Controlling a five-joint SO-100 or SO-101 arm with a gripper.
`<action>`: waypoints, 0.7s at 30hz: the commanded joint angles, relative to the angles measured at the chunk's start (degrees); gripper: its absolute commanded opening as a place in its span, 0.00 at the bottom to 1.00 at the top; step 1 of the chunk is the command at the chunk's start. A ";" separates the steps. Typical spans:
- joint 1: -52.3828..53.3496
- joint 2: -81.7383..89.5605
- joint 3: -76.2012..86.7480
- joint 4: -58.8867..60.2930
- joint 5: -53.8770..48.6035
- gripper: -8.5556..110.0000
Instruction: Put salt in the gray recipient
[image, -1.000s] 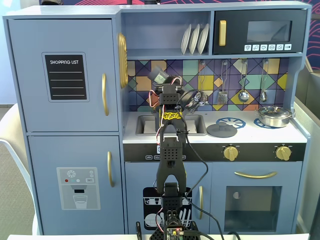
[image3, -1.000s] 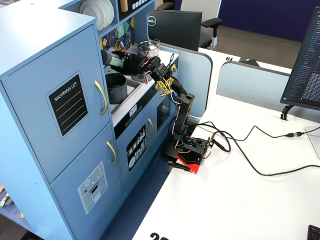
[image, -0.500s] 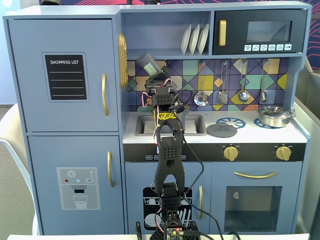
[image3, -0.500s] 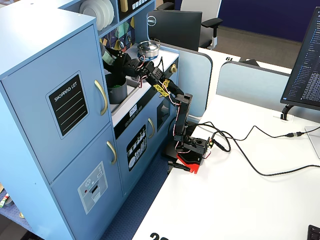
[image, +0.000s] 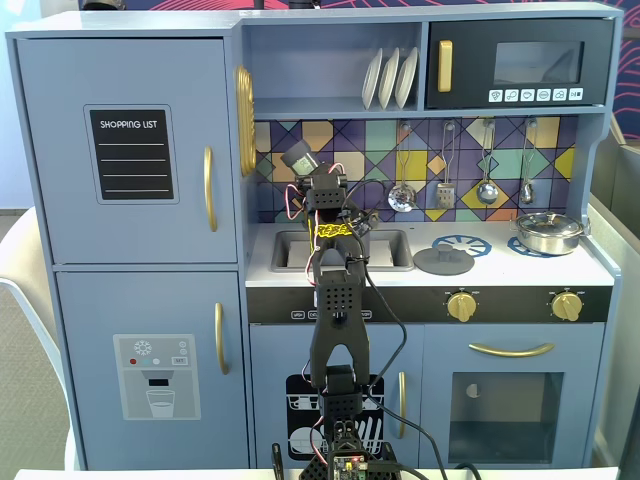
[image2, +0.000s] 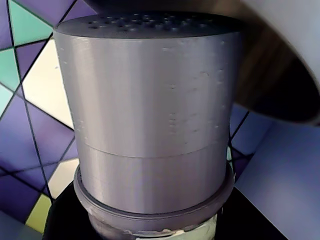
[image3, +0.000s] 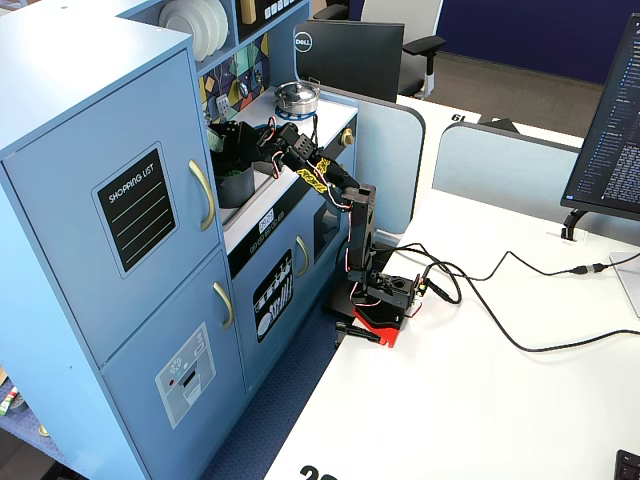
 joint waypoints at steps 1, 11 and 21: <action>-0.79 0.53 -5.71 -4.57 -0.79 0.07; -3.08 0.26 -8.00 -11.87 -1.93 0.07; 1.93 7.91 9.67 -12.74 -0.79 0.07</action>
